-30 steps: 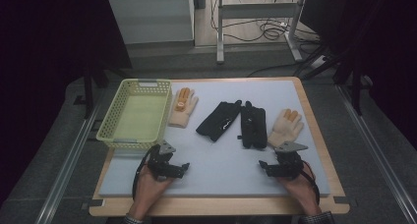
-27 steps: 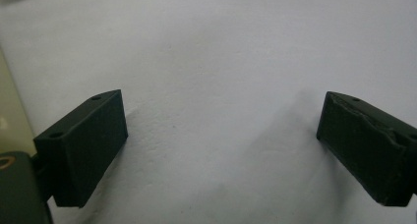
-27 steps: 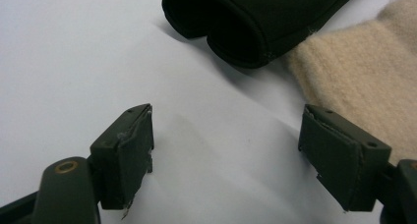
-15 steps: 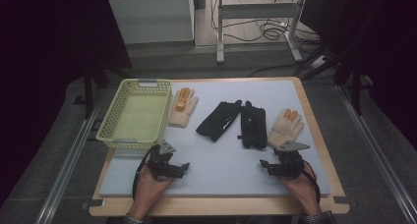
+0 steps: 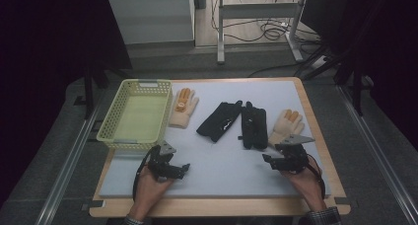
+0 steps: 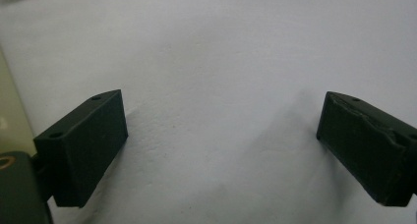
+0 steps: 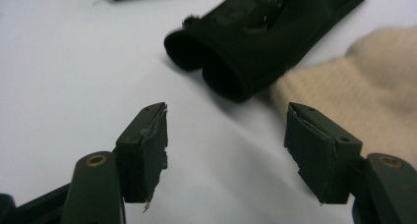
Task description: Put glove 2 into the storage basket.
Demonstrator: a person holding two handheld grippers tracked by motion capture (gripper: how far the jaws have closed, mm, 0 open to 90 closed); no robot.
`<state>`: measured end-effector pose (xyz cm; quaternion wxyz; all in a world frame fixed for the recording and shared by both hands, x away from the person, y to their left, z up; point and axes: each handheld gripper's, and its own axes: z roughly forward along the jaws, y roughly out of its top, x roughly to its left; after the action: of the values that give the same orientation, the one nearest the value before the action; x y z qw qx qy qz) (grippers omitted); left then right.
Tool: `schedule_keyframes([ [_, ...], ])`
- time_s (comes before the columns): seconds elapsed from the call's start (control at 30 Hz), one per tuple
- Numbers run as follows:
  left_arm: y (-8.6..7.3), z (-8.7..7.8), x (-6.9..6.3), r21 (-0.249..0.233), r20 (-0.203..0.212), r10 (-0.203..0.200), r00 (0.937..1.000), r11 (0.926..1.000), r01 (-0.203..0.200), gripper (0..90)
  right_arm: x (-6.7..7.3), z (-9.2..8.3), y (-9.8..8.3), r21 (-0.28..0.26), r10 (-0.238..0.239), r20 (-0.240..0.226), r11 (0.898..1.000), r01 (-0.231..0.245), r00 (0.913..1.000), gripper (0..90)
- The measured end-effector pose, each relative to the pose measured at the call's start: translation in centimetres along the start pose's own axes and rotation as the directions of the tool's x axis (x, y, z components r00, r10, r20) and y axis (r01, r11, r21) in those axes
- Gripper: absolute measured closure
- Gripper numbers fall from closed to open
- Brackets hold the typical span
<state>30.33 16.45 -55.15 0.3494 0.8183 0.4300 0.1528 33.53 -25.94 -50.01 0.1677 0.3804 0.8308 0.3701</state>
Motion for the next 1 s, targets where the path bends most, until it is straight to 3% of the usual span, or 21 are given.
schedule_keyframes([
  [0.37, 0.0, 0.0, 0.0, 0.0, 0.0, 0.0, 1.0, 1.0, 0.0, 5.2, -1.1, 0.7, 3.9, -0.019, -0.032, 0.023, 0.999, 0.033, 0.9992, 41.1],
  [0.6, 0.0, 0.0, 0.0, 0.0, 0.0, 0.0, 1.0, 1.0, 0.0, 5.2, -2.8, 3.2, 7.1, -0.003, -0.054, 0.071, 0.999, 0.055, 0.996, 59.3],
  [0.67, 0.0, 0.0, 0.0, 0.0, 0.0, 0.001, 1.0, 1.0, -0.001, 5.2, -3.3, 4.1, 7.5, 0.006, -0.052, 0.077, 0.999, 0.052, 0.9956, 59.7],
  [0.77, 0.0, 0.0, 0.0, -0.001, 0.001, -0.002, 1.0, 1.0, 0.002, 5.2, -3.7, 4.9, 7.8, 0.012, -0.043, 0.078, 0.999, 0.042, 0.9961, 55.7],
  [0.8, 0.0, 0.0, 0.0, -0.001, 0.001, -0.002, 1.0, 1.0, 0.002, 5.2, -4.2, 6.1, 8.0, 0.026, -0.034, 0.092, 0.999, 0.032, 0.9952, 44.2],
  [0.87, 0.0, 0.0, 0.0, -0.002, 0.001, -0.003, 1.0, 1.0, 0.003, 5.2, -4.6, 7.1, 8.0, 0.038, -0.026, 0.114, 0.999, 0.022, 0.9931, 35.7],
  [1.0, 0.0, 0.0, 0.0, -0.001, 0.001, -0.002, 1.0, 1.0, 0.002, 5.2, -5.1, 9.1, 7.7, 0.073, -0.023, 0.106, 0.997, 0.015, 0.9941, 30.6],
])
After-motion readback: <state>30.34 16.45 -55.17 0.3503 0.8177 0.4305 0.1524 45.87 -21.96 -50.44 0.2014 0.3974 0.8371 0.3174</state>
